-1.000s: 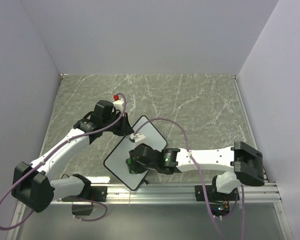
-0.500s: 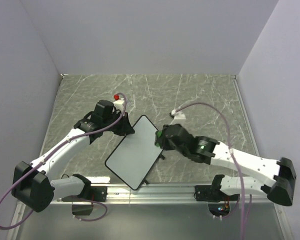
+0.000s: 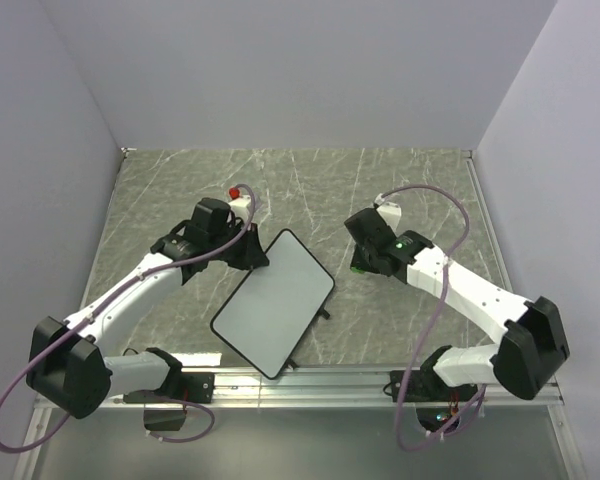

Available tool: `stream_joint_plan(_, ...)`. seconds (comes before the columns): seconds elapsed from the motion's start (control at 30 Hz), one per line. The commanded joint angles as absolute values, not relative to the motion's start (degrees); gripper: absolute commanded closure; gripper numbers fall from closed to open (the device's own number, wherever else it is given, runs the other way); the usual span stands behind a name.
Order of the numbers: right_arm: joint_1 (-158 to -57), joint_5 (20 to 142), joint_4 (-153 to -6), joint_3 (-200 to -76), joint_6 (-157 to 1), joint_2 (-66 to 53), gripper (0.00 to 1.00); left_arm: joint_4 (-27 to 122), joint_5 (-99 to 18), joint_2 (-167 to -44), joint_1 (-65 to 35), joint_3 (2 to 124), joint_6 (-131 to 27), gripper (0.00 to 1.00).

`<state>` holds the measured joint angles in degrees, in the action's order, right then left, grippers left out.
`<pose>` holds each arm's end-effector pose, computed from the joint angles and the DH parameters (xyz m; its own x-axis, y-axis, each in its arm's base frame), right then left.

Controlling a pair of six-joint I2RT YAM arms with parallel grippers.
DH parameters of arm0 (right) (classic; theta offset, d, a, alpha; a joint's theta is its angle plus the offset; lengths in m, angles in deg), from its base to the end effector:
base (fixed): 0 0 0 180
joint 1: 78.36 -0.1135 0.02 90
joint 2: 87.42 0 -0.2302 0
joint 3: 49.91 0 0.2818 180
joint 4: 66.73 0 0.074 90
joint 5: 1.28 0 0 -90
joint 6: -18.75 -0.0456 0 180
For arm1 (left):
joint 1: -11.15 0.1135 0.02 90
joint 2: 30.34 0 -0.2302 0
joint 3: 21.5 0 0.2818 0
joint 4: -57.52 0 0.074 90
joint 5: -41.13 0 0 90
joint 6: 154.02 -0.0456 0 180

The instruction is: Erase the whiteboard

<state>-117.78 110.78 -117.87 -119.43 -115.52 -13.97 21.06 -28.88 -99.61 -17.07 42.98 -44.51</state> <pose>0.2443 0.1786 0.2195 -0.7484 0.2223 -0.6249 0.1396 0.9739 0.1792 0.2633 -0.1590 0.2282 -0.7717 0.0579 -0.6334 0.4383 0.7701 -0.4636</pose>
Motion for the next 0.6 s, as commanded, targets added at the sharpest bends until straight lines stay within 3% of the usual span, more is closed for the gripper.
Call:
stream_joint_plan(0.0,-115.19,107.09,-118.05,-120.48,-115.99,-12.71,0.76,18.16,-34.37,-100.47,-16.97,45.19,-46.53,0.76)
stream_joint_plan(0.03,-114.23,106.74,-117.09,-120.21,-115.64,-12.36,0.6,17.9,-34.37,-100.56,-16.97,45.37,-46.36,0.73)
stream_joint_plan(0.1,-113.34,105.69,-116.38,-119.42,-115.11,-11.04,0.47,16.49,-34.46,-101.35,-16.97,46.86,-46.35,0.66)
stream_joint_plan(0.13,-113.08,105.68,-116.03,-119.16,-114.76,-10.52,0.34,15.88,-34.37,-101.52,-16.97,47.56,-46.35,0.64)
stream_joint_plan(0.23,-112.81,105.86,-115.41,-117.84,-114.76,-9.28,0.21,13.94,-34.54,-102.05,-16.97,49.68,-46.62,0.58)
stream_joint_plan(0.33,-112.72,105.95,-114.79,-115.73,-115.63,-9.02,0.14,12.8,-35.42,-101.27,-16.97,50.99,-46.97,0.51)
stream_joint_plan(0.57,-112.72,106.56,-115.49,-113.18,-116.87,-11.82,0.12,10.69,-37.36,-99.16,-16.97,54.25,-46.79,0.41)
